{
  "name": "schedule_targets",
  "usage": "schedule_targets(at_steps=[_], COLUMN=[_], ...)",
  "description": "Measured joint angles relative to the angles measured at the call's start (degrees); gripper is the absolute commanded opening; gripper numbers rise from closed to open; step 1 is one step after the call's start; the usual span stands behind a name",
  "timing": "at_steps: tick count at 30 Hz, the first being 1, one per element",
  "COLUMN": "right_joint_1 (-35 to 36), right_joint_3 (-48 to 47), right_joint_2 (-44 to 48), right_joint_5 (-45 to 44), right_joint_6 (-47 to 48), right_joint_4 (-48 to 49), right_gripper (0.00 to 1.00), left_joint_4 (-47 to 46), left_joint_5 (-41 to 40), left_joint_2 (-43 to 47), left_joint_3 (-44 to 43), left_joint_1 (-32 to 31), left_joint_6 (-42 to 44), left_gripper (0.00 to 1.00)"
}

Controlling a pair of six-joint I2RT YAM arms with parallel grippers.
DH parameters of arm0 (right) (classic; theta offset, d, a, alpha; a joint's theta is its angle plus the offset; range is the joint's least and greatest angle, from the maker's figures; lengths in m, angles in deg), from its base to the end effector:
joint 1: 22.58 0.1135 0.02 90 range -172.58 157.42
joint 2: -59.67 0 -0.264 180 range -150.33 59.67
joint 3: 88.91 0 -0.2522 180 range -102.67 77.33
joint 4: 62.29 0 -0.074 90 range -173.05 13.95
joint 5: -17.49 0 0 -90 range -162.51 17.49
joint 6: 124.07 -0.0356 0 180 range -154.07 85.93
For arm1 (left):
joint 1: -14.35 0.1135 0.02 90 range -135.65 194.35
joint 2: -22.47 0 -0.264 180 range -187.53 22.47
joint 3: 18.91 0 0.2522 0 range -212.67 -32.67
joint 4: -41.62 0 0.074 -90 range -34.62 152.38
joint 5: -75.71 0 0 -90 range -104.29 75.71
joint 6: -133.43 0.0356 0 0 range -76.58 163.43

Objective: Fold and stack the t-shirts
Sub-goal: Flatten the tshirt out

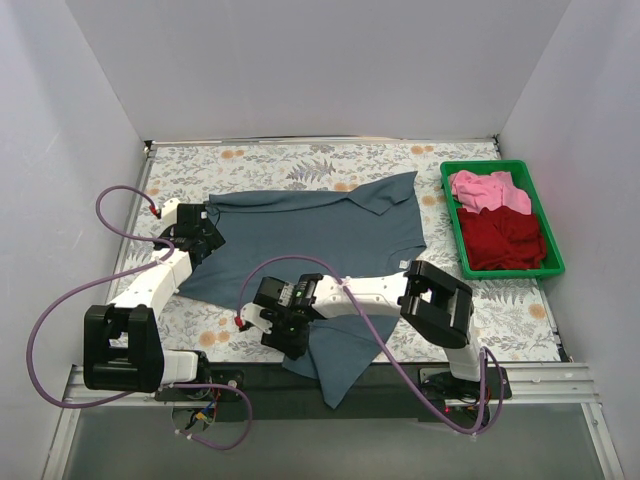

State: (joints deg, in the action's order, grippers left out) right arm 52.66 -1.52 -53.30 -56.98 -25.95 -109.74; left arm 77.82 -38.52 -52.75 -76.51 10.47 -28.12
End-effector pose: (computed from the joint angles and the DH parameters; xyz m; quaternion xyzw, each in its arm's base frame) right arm 0.0928 0.3896 0.1685 -0.6660 0.7089 0.2159 0.0856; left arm 0.2563 -0.0027 0.2065 -0.5716 0.7357 -0.0279 0.3622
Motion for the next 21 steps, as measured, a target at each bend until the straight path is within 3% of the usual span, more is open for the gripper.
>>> schedule_targets(at_steps=[9,21], right_joint_1=[0.6,-2.7], right_joint_3=[-5.0,-2.7], right_joint_2=[-3.5,-2.1], right_joint_5=[2.4,-0.4], right_joint_6=[0.9,-5.3], right_joint_4=[-0.3,7.6], right_gripper=[0.34,0.39], left_joint_4=[-0.2,-0.2], left_joint_5=[0.0,0.3], left_joint_2=[-0.6,-1.4], left_joint_3=[0.0,0.0], left_joint_1=[0.0,0.0], left_joint_6=[0.1,0.2], left_gripper=[0.8,0.8])
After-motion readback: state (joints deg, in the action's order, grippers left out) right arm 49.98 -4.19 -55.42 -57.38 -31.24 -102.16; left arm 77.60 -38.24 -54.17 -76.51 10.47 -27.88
